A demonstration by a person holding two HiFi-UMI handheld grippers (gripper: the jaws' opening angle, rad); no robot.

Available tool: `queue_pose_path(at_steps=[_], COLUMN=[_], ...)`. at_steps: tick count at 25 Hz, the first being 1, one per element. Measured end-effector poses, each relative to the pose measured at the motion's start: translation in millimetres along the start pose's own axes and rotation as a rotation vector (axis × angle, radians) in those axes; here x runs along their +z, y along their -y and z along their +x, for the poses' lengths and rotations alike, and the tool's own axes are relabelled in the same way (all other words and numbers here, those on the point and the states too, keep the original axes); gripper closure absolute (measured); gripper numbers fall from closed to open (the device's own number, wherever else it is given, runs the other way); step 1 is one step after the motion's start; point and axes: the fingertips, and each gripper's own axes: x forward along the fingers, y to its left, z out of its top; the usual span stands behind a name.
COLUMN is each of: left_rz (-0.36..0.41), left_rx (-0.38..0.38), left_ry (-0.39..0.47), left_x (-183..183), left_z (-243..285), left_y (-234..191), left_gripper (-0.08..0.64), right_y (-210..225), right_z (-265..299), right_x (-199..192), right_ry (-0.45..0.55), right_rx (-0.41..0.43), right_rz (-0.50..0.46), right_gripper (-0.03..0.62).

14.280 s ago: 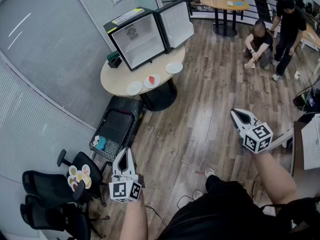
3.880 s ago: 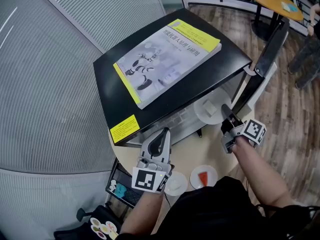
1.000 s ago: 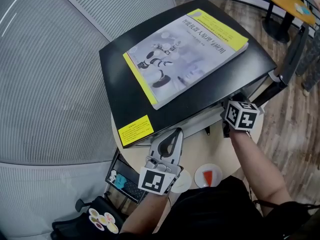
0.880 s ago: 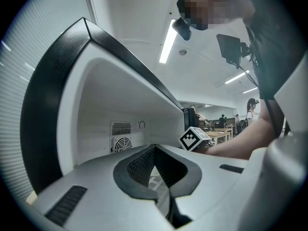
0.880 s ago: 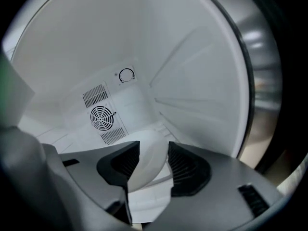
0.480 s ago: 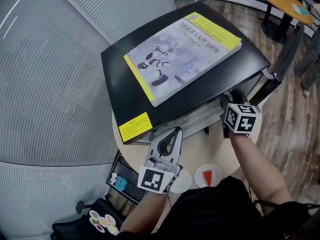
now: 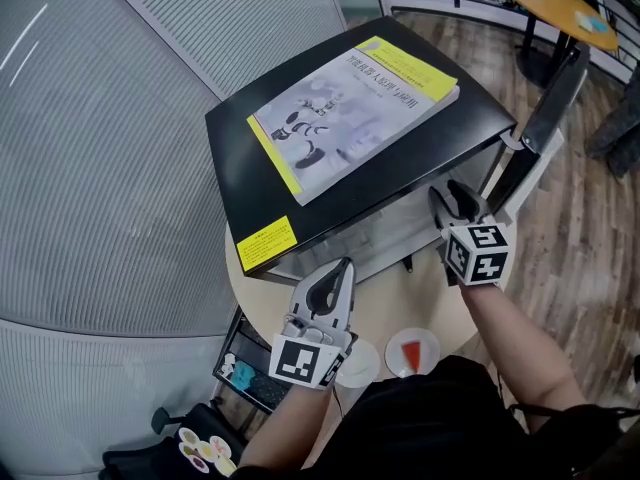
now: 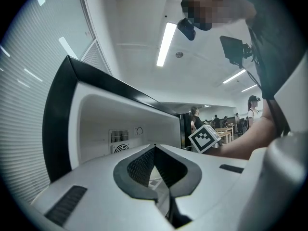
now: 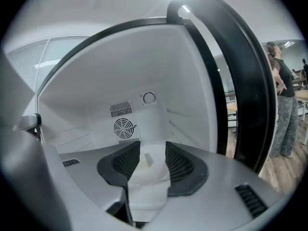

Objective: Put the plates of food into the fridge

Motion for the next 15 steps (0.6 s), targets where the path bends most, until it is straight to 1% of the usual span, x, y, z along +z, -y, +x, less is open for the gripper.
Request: queue_pose_path(at_steps=[4, 9, 13, 15], left_rz=[0.007, 0.023, 0.028, 0.026], left_rx=[0.013, 0.015, 0.028, 0.038], left_ry=[0.007, 0.023, 0.031, 0.033], left_x=[3, 11, 15, 16], left_z=[-8, -15, -25, -32], left_y=[3, 6, 5, 5], left_gripper=[0.558, 0.558, 0.558, 0.558], right_y=[-7, -16, -28, -33], right_z=[-17, -41, -62, -74], right_x=[11, 16, 22, 24], right_ry=[0.054, 0.091, 0.133, 0.147], right_rx=[0.041, 0.078, 0.115, 0.131], right_rz=[-0.048, -0.095, -0.177, -0.195], right_gripper=[0.426, 0.426, 0.426, 0.426])
